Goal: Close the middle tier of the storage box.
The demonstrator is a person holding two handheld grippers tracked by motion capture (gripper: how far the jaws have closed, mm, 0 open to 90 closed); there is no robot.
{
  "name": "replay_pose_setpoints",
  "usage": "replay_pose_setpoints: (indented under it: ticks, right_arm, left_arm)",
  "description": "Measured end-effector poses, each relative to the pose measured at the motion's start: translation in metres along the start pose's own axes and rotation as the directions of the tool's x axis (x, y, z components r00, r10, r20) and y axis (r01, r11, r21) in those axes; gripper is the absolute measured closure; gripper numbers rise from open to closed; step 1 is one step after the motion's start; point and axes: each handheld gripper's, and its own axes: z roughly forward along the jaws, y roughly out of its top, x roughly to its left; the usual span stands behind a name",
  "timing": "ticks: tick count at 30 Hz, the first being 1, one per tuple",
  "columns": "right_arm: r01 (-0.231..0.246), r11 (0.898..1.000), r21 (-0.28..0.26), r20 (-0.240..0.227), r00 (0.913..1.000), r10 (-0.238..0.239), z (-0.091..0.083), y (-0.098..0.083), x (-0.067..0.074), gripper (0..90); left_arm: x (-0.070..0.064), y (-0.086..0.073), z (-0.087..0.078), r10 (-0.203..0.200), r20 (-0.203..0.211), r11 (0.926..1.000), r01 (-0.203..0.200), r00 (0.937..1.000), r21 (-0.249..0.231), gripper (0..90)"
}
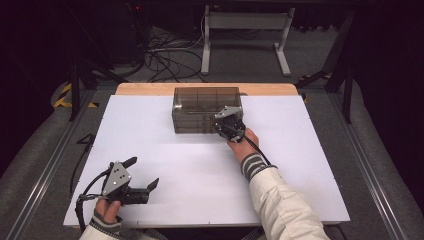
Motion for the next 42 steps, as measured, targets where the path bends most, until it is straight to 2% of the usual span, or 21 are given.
replay_pose_setpoints:
  ticks: [7,15,18,24,25,26,31,35,42]
  right_arm:
    - [0.007,1.0,0.003,-0.007,1.0,-0.007,-0.002,0.001,0.0,90.0]
    - [0.023,1.0,-0.003,-0.041,0.9989,-0.023,-0.015,0.004,0.003,88.5]
    - [0.043,0.999,-0.003,-0.037,0.9984,-0.043,-0.02,0.005,0.005,87.2]
    - [0.045,0.999,-0.01,-0.05,0.9977,-0.046,-0.027,0.006,0.008,86.4]
    - [0.054,0.998,-0.013,-0.051,0.9972,-0.055,-0.027,0.006,0.007,86.2]
    - [0.054,0.998,-0.013,-0.053,0.9971,-0.055,-0.029,0.006,0.008,85.7]
    - [0.054,0.998,-0.015,-0.058,0.9968,-0.055,-0.034,0.005,0.007,83.1]
    - [0.047,0.999,-0.027,-0.069,0.9964,-0.049,-0.043,0.002,0.004,76.3]
    - [0.031,0.999,-0.032,-0.137,0.99,-0.035,-0.062,-0.004,0.0,45.0]
  left_arm:
    - [0.0,0.0,0.0,0.0,-0.003,1.0,0.0,1.0,-0.001,4.3]
    - [0.0,0.0,-0.001,-0.002,-0.004,1.0,0.002,1.0,0.001,4.3]
    - [0.0,0.0,-0.001,-0.002,-0.003,1.0,0.002,1.0,0.004,4.3]
    - [0.001,0.001,-0.001,0.009,-0.009,1.0,-0.009,0.9999,0.003,4.3]
    - [0.001,0.0,-0.001,-0.01,-0.008,0.9999,0.01,0.9999,0.0,4.3]
    - [0.003,0.0,-0.002,-0.001,-0.011,1.0,0.001,0.9999,0.001,4.3]
    - [0.004,0.0,-0.003,-0.005,-0.013,1.0,0.005,0.9999,-0.002,4.3]
    - [0.004,0.001,-0.002,0.004,-0.013,1.0,-0.004,0.9999,-0.002,4.3]
    - [0.003,0.0,-0.002,0.002,-0.015,1.0,-0.002,0.9999,0.0,4.4]
